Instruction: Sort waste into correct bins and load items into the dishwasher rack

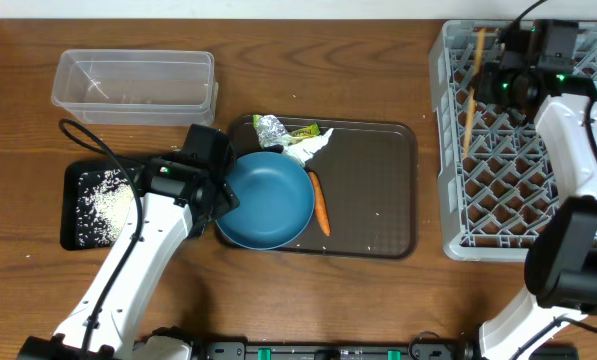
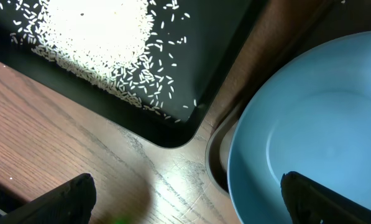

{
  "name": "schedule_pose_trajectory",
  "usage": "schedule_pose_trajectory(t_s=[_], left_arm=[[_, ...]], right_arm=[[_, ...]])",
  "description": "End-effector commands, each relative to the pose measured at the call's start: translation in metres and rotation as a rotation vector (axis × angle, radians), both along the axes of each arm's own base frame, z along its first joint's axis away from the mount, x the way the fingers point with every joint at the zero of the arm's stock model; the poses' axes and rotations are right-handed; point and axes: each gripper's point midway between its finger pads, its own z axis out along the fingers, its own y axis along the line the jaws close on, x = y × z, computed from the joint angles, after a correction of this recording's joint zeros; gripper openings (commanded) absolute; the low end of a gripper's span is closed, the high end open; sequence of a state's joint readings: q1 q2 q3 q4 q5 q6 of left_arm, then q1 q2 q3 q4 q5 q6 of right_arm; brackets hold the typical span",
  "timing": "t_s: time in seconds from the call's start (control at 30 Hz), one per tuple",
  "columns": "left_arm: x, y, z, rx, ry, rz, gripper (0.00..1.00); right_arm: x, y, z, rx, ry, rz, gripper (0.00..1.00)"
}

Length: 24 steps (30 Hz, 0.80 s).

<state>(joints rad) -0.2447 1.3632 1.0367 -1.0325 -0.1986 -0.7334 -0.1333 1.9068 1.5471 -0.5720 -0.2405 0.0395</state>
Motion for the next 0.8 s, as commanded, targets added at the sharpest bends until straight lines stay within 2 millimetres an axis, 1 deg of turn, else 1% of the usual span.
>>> schedule_pose_trajectory(t_s=[0.0,0.07,0.17,0.23,0.3,0.37,0.4,0.47,0.5,0.57,0.6,0.67,0.77], left_arm=[[0.004,0.004,0.008,0.012,-0.030,0.015,0.98],[0.004,0.004,0.008,0.012,-0.030,0.015,0.98],[0.004,0.004,0.008,0.012,-0.030,0.015,0.98],[0.004,0.004,0.008,0.012,-0.030,0.015,0.98],[0.004,0.004,0.008,0.012,-0.030,0.015,0.98],[0.004,0.004,0.008,0.012,-0.030,0.015,0.98],[0.004,0.004,0.008,0.012,-0.030,0.015,0.98],[0.004,0.004,0.008,0.012,-0.030,0.015,0.98],[0.004,0.004,0.008,0.012,-0.030,0.015,0.98],[0.004,0.004,0.008,0.012,-0.030,0.015,0.98],[0.004,0.004,0.008,0.012,-0.030,0.015,0.98],[0.004,0.004,0.008,0.012,-0.030,0.015,0.98],[0.004,0.004,0.008,0.012,-0.030,0.015,0.98]], right_arm=[[-0.001,0.013,-0.001,0.022,0.003,0.041,0.70],[-0.003,0.011,0.006,0.033,0.002,0.012,0.71],[-0.007,0.009,0.028,0.049,-0.025,-0.028,0.71],[-0.015,0.010,0.052,0.064,-0.055,-0.050,0.71],[-0.027,0.011,0.077,0.077,-0.084,-0.066,0.71],[-0.048,0.014,0.106,0.095,-0.106,-0.089,0.71],[-0.056,0.015,0.115,0.101,-0.108,-0.095,0.70],[-0.084,0.019,0.135,0.122,-0.102,-0.119,0.70],[-0.103,0.021,0.143,0.132,-0.082,-0.129,0.68],[-0.133,0.026,0.148,0.139,-0.035,-0.134,0.62],[-0.147,0.029,0.148,0.140,-0.009,-0.132,0.61],[-0.176,0.036,0.144,0.142,0.046,-0.125,0.61],[-0.207,0.043,0.132,0.148,0.077,-0.126,0.62]])
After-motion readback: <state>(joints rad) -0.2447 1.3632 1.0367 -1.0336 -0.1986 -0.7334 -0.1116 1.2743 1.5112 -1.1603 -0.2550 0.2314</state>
